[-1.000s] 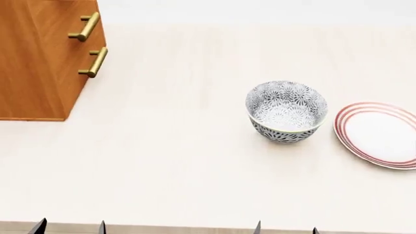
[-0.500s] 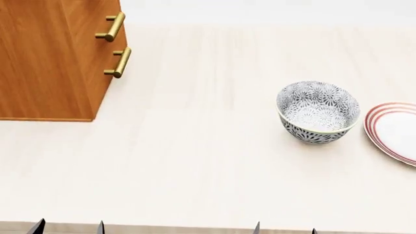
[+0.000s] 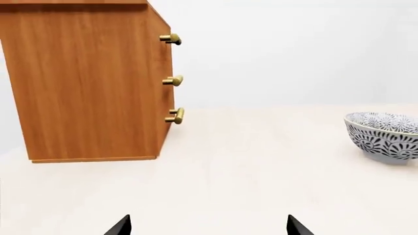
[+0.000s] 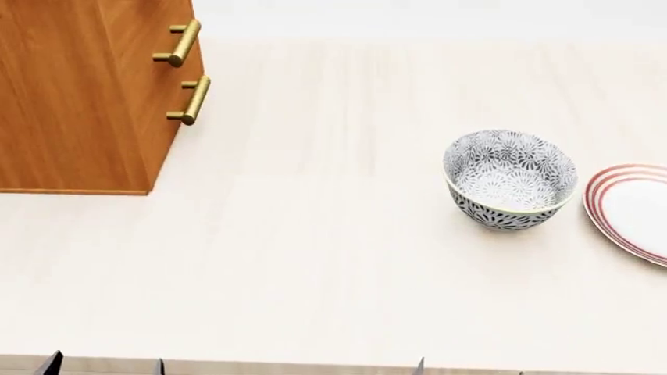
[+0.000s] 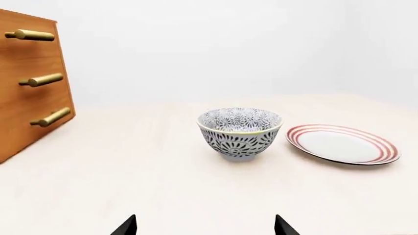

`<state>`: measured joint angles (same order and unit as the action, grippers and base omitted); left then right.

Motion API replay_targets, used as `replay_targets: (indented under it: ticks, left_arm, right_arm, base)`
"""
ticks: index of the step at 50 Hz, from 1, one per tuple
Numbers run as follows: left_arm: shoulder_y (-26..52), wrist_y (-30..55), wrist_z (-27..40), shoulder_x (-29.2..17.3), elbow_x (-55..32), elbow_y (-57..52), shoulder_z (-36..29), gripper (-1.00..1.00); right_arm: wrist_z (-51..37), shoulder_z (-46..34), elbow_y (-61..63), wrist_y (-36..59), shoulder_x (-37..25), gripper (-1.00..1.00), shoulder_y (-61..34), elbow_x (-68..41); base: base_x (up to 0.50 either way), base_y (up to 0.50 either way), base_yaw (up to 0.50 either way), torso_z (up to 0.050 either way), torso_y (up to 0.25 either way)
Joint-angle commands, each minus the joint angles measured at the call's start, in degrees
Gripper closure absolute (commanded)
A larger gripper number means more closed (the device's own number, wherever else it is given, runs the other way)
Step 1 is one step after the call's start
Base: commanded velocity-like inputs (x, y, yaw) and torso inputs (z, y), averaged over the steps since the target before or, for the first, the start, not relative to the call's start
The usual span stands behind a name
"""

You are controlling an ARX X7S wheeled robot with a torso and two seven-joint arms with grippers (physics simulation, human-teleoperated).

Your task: Put the bowl on top of the cabinet.

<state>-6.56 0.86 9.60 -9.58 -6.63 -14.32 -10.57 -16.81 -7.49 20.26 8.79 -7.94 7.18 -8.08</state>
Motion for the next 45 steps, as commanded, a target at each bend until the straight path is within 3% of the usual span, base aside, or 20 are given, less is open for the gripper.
replay_targets:
  ticks: [1, 3, 9, 25, 45]
  left_arm:
    - [-3.4, -1.4, -0.9, -1.4, -2.8, -5.9, 0.0, -1.0]
    - [-3.4, -0.1, 0.6, -1.9, 0.8, -6.0, -0.6, -1.0]
    - [-5.1, -2.8, -0.3, -2.5, -0.6, -7.5, -0.9, -1.0]
    - [-4.7, -4.2, 0.6, -2.7, 0.1, -6.1, -1.5, -1.0]
    - [-4.0, -4.4, 1.5, -3.3, -0.4, -5.0, -2.1, -1.0]
  right_arm:
    - [1.4, -1.6, 5.6, -3.2, -2.0, -1.0, 4.0, -0.3]
    - [1.1, -2.0, 5.4, -2.6, -2.3, -1.0, 3.9, 0.6]
    - [0.2, -2.5, 4.2, -9.8, -2.6, -1.0, 5.8, 3.6]
    - [-0.1, -3.0, 3.3, -9.9, -3.4, -1.0, 5.3, 3.1]
    - [-0.6, -3.9, 3.0, -10.0, -4.1, -1.0, 5.1, 3.3]
  base:
    - [0.0, 0.0, 0.0, 0.0, 0.0]
    - [0.0, 0.0, 0.0, 0.0, 0.0]
    - [0.0, 0.0, 0.0, 0.0, 0.0]
    - [0.01, 0.0, 0.0, 0.0, 0.0]
    - [0.41, 0.0, 0.0, 0.0, 0.0]
